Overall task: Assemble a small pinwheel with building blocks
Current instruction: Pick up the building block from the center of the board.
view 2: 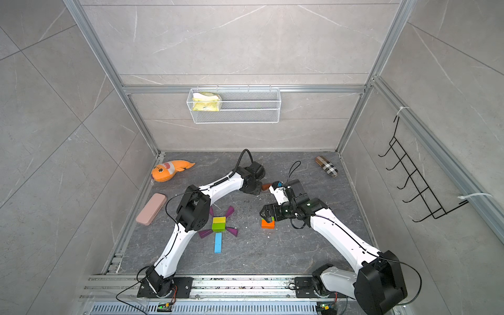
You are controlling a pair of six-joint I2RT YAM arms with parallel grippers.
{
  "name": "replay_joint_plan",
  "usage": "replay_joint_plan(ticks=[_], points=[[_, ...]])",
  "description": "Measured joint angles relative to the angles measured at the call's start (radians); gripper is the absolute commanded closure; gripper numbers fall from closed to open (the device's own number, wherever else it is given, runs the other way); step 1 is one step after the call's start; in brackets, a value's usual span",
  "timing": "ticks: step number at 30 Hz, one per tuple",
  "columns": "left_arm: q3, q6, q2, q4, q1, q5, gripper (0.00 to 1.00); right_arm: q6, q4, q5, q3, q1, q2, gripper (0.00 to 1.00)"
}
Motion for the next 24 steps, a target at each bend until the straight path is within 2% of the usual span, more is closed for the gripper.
replay_joint_plan(ticks=[6,10,12,16,20,24], points=[[0.0,0.053,0.0,0.0,0.0,0.019,0.76,0.006,0.004,-0.002,-0.012,-0.002,-0.008,0.0],[-0.012,0.137,-0.006,0.006,0.005,0.045,0.81,0.024,0.016,-0.014,-0.035,-0.012,-0.034,0.0],[-0.065,0.195,-0.036,0.029,0.013,0.064,0.84,0.034,0.023,-0.019,-0.047,-0.016,-0.049,0.0],[-0.243,0.367,-0.151,0.066,0.039,0.149,0.85,0.051,0.032,-0.023,-0.053,-0.018,-0.07,0.0],[-0.441,0.631,-0.296,0.149,0.084,0.269,0.84,0.062,0.046,-0.018,-0.06,-0.019,-0.08,0.0],[-0.488,0.854,-0.369,0.167,0.124,0.37,0.85,0.077,0.07,-0.017,-0.105,-0.019,-0.11,0.0]])
